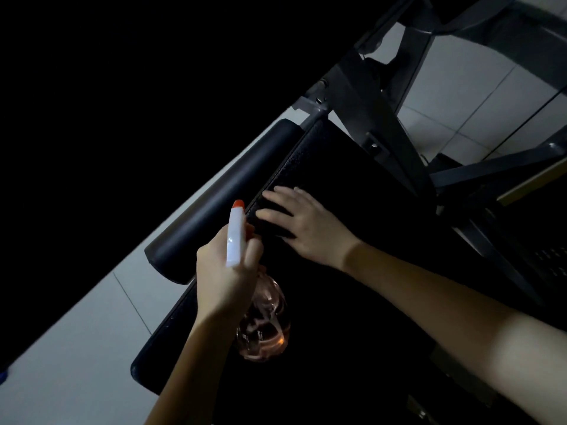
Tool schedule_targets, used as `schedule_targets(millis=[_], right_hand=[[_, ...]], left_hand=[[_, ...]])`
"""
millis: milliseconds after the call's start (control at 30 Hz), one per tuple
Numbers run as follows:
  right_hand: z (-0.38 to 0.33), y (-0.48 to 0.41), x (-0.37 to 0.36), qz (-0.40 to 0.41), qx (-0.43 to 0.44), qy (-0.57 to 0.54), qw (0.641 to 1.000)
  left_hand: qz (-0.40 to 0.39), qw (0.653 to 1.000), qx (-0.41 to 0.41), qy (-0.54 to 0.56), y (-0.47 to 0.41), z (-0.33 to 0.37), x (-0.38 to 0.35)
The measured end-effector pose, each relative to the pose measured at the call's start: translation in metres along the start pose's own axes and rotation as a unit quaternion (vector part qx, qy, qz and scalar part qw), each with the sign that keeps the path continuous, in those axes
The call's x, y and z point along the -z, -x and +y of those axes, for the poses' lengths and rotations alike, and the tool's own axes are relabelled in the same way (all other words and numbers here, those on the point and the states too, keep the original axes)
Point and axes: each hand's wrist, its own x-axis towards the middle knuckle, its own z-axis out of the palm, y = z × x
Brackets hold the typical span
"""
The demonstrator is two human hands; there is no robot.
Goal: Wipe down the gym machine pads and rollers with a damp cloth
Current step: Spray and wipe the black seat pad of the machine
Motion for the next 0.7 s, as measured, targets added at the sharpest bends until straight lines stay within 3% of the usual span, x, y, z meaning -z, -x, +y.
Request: schedule_targets(millis=[67,100,200,267,433,700], right_hand=[[0.018,-0.009,0.011,-0.004,0.023,0.050,0.999],[0.027,-0.019,0.016,0.003,-0.011,0.067,0.998],[0.053,-0.057,0.034,0.062,-0.219,0.050,0.973],[0.058,-0.073,0.040,0.110,-0.305,0.034,0.945],[0.065,-0.041,0.034,0.145,-0.279,0.008,0.949],[0.070,0.040,0.032,0.202,-0.399,-0.024,0.894]], left_hand=[[-0.007,0.999,-0.024,-0.028,0.000,-0.001,0.001],[-0.007,0.999,-0.034,-0.037,0.000,-0.001,0.002],[-0.007,0.999,-0.040,-0.035,-0.001,0.000,0.000],[-0.008,0.999,-0.033,-0.025,-0.002,-0.002,-0.001],[-0.007,0.999,-0.031,-0.019,-0.002,-0.002,0.002],[-0.021,1.000,-0.016,-0.010,-0.006,-0.005,0.000]])
